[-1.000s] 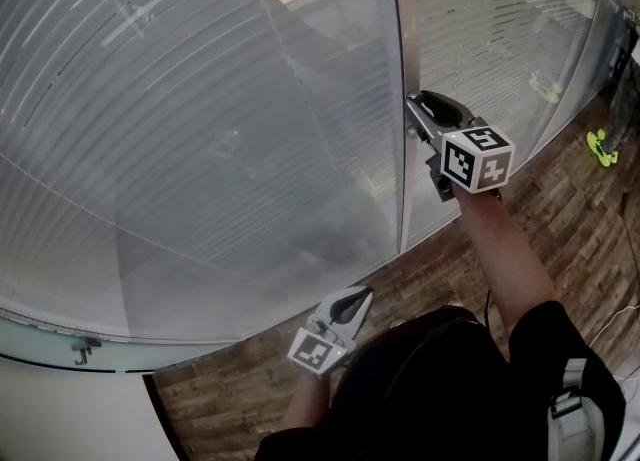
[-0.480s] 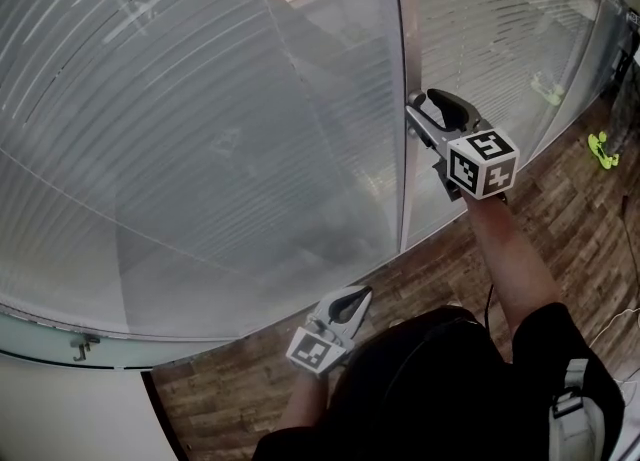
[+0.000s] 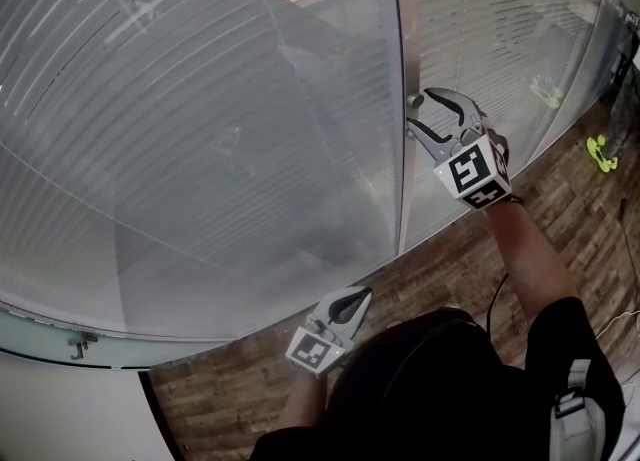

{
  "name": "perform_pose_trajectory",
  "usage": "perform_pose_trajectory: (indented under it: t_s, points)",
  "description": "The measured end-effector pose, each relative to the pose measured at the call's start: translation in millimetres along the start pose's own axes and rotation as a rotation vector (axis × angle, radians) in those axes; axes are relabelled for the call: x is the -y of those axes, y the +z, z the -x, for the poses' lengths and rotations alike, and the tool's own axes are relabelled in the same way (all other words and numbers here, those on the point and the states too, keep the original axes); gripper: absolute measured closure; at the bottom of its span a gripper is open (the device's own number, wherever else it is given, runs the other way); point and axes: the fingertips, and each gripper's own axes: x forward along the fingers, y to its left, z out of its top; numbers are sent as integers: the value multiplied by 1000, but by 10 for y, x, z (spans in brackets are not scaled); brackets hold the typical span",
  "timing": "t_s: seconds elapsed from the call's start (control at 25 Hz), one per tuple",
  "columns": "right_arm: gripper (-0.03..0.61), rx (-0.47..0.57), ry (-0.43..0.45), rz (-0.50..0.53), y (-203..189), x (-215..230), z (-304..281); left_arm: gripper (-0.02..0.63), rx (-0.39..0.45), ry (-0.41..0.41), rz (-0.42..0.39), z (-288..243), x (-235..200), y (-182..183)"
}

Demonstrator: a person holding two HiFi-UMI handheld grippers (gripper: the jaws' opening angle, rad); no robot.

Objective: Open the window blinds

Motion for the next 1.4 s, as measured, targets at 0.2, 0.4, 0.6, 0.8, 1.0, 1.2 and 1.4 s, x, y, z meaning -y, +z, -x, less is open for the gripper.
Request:
perform_pose_trajectory:
  t_s: [0.2,0.4,0.6,0.8,1.0,1.2,1.4]
  points:
    - [344,-47,38,209,30,-86,-21,609,5,5,-2,30,-4,-3]
    - [345,-86,35,389,1,-68,-62,609,3,14,-3,66,-20,-5]
    - [344,-129,18,575,-82,-93,-98,609,5,18,-1,98,-21,-17]
    - [365,-145,12,633,-106,-92,-139,610,3,24,-4,116,-48,-11]
    - [385,-142,-12,640,-80,-66,-175,610,4,25,-2,118,-46,-10]
    - [449,-153,-28,634,-89,-49,-177,609,3,27,-5,126,-60,-10]
    - [451,-141,-46,621,-65,-45,-174,609,-3,24,-5,120,-47,-30]
